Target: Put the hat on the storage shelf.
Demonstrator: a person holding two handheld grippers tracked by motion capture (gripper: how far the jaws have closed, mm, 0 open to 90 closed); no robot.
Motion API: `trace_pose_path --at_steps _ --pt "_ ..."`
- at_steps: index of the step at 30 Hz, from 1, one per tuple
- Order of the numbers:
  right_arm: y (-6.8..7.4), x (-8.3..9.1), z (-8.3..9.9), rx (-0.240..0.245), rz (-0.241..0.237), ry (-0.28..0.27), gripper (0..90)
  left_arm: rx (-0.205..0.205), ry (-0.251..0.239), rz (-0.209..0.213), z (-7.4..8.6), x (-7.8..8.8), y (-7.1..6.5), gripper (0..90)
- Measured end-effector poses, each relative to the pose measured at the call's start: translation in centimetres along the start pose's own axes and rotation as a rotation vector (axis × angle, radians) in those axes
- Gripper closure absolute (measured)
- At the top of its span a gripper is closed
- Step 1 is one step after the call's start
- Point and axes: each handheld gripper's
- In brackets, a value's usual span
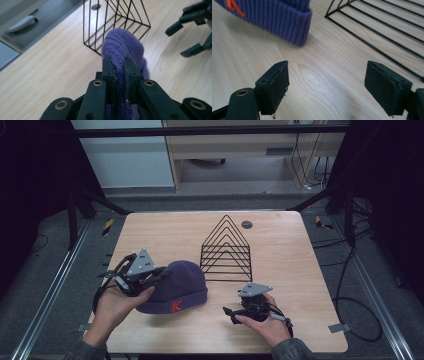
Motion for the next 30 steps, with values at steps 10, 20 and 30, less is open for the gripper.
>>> trace_pose_path --at_steps 10,20,30 --pt "1.4 -0.5 -4.2 0.096 0.004 0.01 24.2 -0.019 -0.054 -0.041 -2.5 4.3 2.6 81.3" --pt "1.5 1.8 -11.6 0.168 -0.044 -0.039 37.2 -0.028 -0.124 -0.002 -4.8 7.2 4.3 81.2" --pt "0.8 1.4 -15.0 0.174 -0.127 -0.033 39.3 -0.044 -0.148 0.009 -6.0 7.8 4.6 81.2"
Point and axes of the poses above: each handheld gripper's, and its own axes: x roughly backward along the jaws, z roughly out of its underside, y roughly to its left, and after that the axes turned 9 degrees about y, right-handed
